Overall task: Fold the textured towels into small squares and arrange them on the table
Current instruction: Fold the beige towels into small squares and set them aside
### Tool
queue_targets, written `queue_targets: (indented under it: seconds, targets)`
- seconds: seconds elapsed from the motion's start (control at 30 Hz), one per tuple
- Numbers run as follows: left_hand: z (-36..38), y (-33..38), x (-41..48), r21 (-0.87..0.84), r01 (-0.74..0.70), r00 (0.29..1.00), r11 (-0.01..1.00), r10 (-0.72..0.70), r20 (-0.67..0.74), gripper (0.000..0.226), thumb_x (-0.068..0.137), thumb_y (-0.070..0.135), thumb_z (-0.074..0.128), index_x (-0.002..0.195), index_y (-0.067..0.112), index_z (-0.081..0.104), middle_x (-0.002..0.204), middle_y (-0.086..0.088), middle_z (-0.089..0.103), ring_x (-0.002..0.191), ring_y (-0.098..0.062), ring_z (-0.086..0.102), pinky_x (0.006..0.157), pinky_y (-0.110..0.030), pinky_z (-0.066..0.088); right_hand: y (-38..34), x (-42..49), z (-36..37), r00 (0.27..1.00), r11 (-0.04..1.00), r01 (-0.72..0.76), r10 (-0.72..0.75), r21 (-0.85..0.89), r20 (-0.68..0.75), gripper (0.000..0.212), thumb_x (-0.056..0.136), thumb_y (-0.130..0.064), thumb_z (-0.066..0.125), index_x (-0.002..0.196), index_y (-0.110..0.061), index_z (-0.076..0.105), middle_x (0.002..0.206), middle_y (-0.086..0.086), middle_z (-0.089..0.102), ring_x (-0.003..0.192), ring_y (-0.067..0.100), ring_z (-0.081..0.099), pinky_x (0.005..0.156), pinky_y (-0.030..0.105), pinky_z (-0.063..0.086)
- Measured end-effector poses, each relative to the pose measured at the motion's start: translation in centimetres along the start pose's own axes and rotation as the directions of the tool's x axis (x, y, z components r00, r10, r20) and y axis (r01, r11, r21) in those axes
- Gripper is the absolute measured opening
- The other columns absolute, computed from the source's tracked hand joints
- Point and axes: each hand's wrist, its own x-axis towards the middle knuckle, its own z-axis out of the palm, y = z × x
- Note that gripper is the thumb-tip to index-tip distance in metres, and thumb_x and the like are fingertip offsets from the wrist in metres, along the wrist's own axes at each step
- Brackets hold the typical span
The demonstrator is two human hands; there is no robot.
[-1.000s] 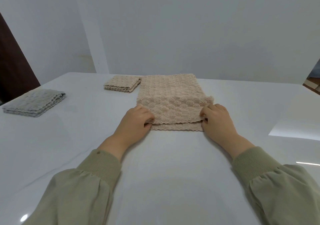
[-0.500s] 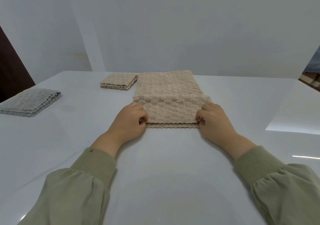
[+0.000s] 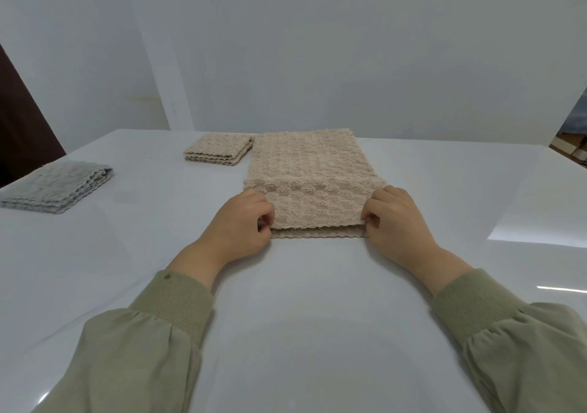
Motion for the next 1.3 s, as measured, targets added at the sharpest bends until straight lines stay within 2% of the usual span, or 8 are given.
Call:
queue_targets:
  seconds: [0.27,0.6,0.7,0.8,0.9,1.03,1.13,1.3]
  targets:
    - [0.1,0.3,0.1,-0.008,-0.037,0.996,0.999,0.038,0.081,0.009,0.061,0.012,0.052,0.064,0.015,0.060,0.071,0.005,0.055,0.076,-0.014,0.046,0.066,-0.026,0.041,0.3,-0.3,0.3,0.975,0.999,-0.028,0.036,-0.042,0.220,0.022,0.057,0.007,0.055,0.058,-0.014,0.061,0.060,0.000,0.056,0.066,0.028,0.053,0.066,0.027,0.032]
    - [0.4,1.9,0.3,-0.056,-0.001,0.988,0.998,0.010,0.152,0.009,0.071,0.019,0.052,0.067,0.016,0.060,0.067,0.010,0.055,0.067,-0.011,0.048,0.064,-0.029,0.044,-1.4,0.0,-0.7,0.949,0.996,-0.029,0.003,0.079,0.315,0.010,0.077,-0.010,0.056,0.067,-0.013,0.059,0.067,-0.005,0.054,0.069,0.016,0.044,0.068,0.026,0.035]
    - [-0.5,3.0,0.4,-0.266,0.173,0.973,0.948,-0.123,0.194,0.017,0.077,0.018,0.054,0.062,0.013,0.060,0.057,0.003,0.058,0.057,-0.011,0.052,0.058,-0.028,0.043,-1.8,0.4,-1.6,0.899,0.992,-0.107,0.070,0.062,0.433,0.016,0.076,-0.013,0.051,0.062,-0.008,0.056,0.063,0.004,0.058,0.067,0.020,0.048,0.065,0.031,0.041]
    - [-0.9,4.3,0.8,-0.606,0.340,0.933,0.719,-0.337,0.123,0.024,0.090,0.014,0.054,0.069,0.015,0.067,0.058,-0.005,0.062,0.058,-0.022,0.061,0.056,-0.030,0.047,-2.4,1.1,-1.9,0.927,0.971,-0.205,0.152,0.123,0.343,0.021,0.072,-0.019,0.043,0.055,-0.007,0.048,0.056,0.007,0.052,0.059,0.022,0.046,0.058,0.034,0.041]
    - [0.2,4.5,2.0,-0.330,0.376,0.907,0.866,-0.417,-0.062,0.021,0.093,0.017,0.049,0.097,0.018,0.070,0.092,0.000,0.070,0.090,-0.018,0.061,0.079,-0.032,0.047,-3.1,2.4,-0.9,0.970,0.961,-0.228,0.210,0.158,0.120,0.019,0.080,-0.010,0.048,0.068,-0.005,0.062,0.069,0.006,0.062,0.073,0.024,0.054,0.068,0.033,0.042]
    - [2.6,4.0,2.8,0.244,0.373,0.877,0.895,-0.426,0.224,0.048,0.100,0.035,0.024,0.144,0.017,0.032,0.152,0.000,0.032,0.141,-0.022,0.020,0.113,-0.043,0.018,-4.8,3.6,2.0,0.930,0.973,-0.229,0.207,0.039,0.304,0.035,0.095,-0.018,0.042,0.126,-0.007,0.055,0.127,0.012,0.057,0.120,0.029,0.046,0.100,0.041,0.035]
    - [3.2,3.6,2.5,0.305,0.383,0.797,0.872,-0.479,0.367,0.057,0.099,0.046,0.014,0.151,0.022,0.012,0.159,0.002,0.007,0.146,-0.022,0.002,0.116,-0.049,0.002,-4.6,3.4,3.4,0.755,0.963,-0.238,0.266,-0.127,0.599,0.051,0.101,-0.038,0.022,0.148,-0.019,0.025,0.156,0.002,0.022,0.144,0.022,0.016,0.115,0.050,0.010]
    - [2.8,3.3,1.9,0.333,0.438,0.751,0.835,-0.543,0.374,0.063,0.095,0.059,0.010,0.151,0.029,0.004,0.159,0.006,-0.001,0.146,-0.020,-0.003,0.115,-0.052,-0.001,-1.0,2.7,2.6,0.629,0.852,-0.417,0.521,-0.316,0.577,0.060,0.098,-0.045,0.015,0.151,-0.017,0.011,0.160,-0.001,0.005,0.146,0.017,0.002,0.115,0.053,0.000]
